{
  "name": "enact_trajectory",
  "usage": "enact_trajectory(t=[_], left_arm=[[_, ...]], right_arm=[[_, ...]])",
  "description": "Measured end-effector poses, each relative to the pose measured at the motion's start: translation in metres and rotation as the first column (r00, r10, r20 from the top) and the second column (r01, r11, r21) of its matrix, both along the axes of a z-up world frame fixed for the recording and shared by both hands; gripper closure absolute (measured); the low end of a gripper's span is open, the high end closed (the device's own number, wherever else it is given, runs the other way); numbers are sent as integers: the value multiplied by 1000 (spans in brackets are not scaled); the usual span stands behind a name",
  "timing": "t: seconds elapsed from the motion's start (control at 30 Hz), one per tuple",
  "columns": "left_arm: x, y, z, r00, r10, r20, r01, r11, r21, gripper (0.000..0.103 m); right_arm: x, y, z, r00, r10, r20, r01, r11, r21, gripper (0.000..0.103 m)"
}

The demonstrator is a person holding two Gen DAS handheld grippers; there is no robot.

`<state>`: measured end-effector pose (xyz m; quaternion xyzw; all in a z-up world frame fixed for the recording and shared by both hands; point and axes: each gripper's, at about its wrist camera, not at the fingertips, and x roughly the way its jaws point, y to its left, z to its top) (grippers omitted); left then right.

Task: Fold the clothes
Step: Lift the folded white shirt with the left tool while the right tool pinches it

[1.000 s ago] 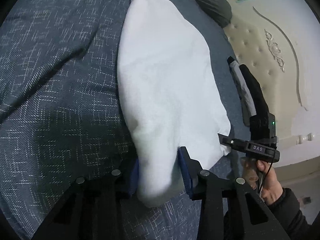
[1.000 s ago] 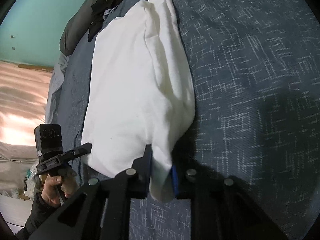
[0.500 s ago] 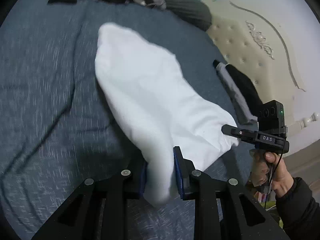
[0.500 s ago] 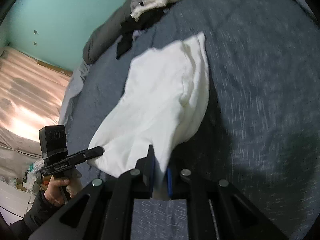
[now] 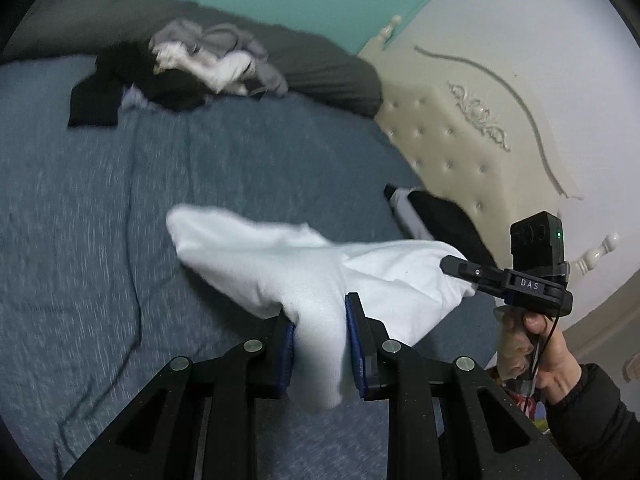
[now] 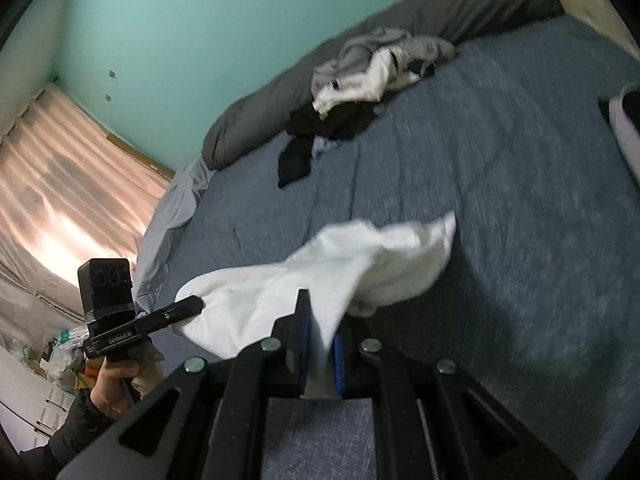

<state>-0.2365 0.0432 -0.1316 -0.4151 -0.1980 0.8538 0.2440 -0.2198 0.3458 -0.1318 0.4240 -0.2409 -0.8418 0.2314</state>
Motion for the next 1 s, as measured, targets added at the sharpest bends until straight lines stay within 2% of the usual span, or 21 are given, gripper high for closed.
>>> enact_trajectory(t=[0.17, 0.5, 1.0], left_arm=[[-8, 13, 40, 999, -7, -53, 7, 1000, -12, 78], [-19, 60, 104, 991, -45, -126, 45, 999, -4, 78], [-58, 184, 194, 967, -139, -215, 141, 990, -6, 78]], right_arm=[[-5, 9, 47, 998, -4, -65, 6, 1000, 27, 95], [9, 46, 119, 986, -26, -163, 40, 996, 84, 95], [31, 151, 204, 958, -111, -263, 151, 979, 137, 95]])
